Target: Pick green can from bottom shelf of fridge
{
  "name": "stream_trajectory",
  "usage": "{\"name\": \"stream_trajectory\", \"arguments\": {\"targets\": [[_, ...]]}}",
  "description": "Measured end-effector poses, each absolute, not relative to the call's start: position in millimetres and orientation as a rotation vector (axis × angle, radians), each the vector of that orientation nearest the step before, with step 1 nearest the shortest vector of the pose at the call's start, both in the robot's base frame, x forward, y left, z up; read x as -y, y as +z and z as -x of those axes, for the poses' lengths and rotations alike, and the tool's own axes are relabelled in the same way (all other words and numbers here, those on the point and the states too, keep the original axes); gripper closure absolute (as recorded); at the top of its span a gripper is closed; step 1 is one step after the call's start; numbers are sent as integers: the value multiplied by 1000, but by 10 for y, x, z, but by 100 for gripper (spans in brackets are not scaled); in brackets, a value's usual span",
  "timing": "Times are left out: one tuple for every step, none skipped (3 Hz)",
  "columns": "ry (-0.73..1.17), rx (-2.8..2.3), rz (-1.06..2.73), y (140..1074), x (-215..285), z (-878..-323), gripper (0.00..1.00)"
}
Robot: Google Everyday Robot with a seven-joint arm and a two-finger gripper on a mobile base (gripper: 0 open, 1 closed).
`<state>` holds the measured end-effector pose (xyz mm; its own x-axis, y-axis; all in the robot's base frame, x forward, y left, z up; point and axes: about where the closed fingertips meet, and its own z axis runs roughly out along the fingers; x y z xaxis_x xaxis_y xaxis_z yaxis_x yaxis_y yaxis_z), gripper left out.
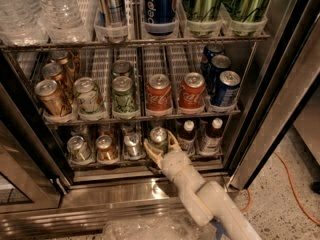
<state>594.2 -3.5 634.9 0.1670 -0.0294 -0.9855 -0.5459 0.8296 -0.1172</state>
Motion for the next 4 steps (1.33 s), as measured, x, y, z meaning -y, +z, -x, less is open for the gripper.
{"name": "stream_trajectory", "arguments": {"targets": [[409, -1316, 579, 6539, 16, -5835, 100], [489, -1301, 642, 6616, 36, -5700, 100], [621, -1334, 702, 6564, 35, -5579, 100], [721, -1338, 806, 6623, 38, -5367, 100]]}}
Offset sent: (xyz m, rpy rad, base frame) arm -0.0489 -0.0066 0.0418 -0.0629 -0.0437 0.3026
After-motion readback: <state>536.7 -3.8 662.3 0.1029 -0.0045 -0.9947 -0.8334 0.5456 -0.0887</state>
